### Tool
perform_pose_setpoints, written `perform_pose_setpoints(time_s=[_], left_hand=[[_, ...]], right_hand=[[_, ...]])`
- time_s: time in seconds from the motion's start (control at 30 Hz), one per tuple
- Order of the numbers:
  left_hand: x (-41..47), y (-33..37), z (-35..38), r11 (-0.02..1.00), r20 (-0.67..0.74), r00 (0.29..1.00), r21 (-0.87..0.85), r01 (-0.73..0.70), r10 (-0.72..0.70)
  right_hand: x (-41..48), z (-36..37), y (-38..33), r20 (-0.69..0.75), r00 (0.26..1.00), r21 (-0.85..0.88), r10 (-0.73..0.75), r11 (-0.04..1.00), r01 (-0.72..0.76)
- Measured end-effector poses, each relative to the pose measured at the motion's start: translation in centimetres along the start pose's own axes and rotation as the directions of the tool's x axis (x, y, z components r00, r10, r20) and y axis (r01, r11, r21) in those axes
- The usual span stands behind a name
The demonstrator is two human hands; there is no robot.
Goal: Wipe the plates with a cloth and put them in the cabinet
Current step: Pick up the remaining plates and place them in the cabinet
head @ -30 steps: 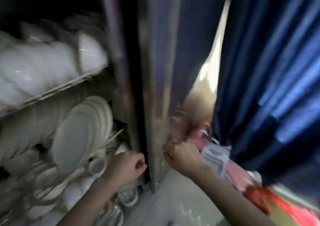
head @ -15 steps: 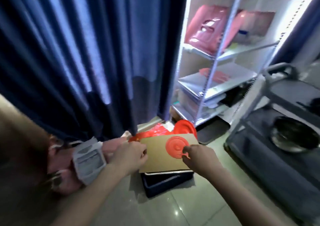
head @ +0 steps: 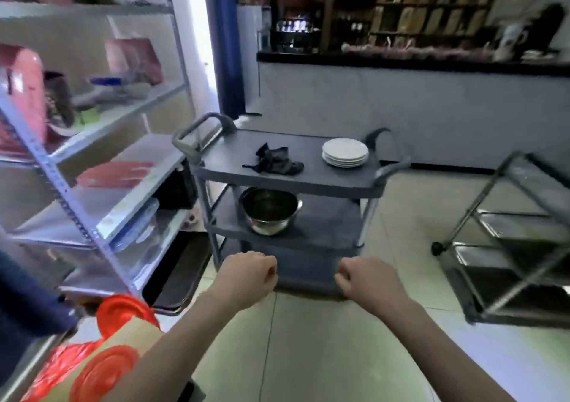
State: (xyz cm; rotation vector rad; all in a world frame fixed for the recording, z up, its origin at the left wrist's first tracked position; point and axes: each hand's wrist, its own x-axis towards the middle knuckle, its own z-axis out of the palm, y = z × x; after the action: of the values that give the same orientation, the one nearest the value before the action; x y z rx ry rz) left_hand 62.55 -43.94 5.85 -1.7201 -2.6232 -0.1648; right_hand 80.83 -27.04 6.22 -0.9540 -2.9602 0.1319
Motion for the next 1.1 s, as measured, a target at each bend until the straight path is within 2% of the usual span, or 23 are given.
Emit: perform_pose_setpoints(time_s=[0.1, 0.2, 0.37, 0.53, 0.77, 1.1], left_hand=[[7.0, 2.4, 0.6, 0.995, 0.005, 0.995, -0.009, -0.101, 0.101], [14.5, 4.2, 1.4, 0.987, 0.017, 0.987, -0.028, -0.157, 0.157], [26.7, 4.8, 3.3, 0.975, 0.003, 0.986, -0.150, -0.162, 0.164], [37.5, 3.7, 4.4, 0.953, -0.003, 0.997, -0.293, -0.075, 0.077], [49.6, 2.6, 6.1, 0.878, 0.046, 0.999, -0.477, 0.037, -0.017], [61.4, 2.0, 10.5, 0.888, 0.129, 0.980, -0.420, 0.190, -0.149]], right_hand=[[2.2, -0.5, 4.5, -0.019, 0.992, 0.033, 0.126, 0.992, -0.125], [6.1, -0.8, 8.3, -0.032, 0.982, 0.062, 0.187, 0.981, -0.185], [15.2, -1.3, 14.4, -0.059, 0.971, 0.075, 0.232, 0.971, -0.228], [24.7, -2.2, 19.4, -0.065, 0.967, 0.074, 0.248, 0.967, -0.243], [35.7, -1.6, 24.8, -0.059, 0.963, 0.232, 0.265, 0.941, -0.245], [51.0, 2.2, 32.8, 0.016, 0.991, 0.180, 0.129, 0.975, -0.130]])
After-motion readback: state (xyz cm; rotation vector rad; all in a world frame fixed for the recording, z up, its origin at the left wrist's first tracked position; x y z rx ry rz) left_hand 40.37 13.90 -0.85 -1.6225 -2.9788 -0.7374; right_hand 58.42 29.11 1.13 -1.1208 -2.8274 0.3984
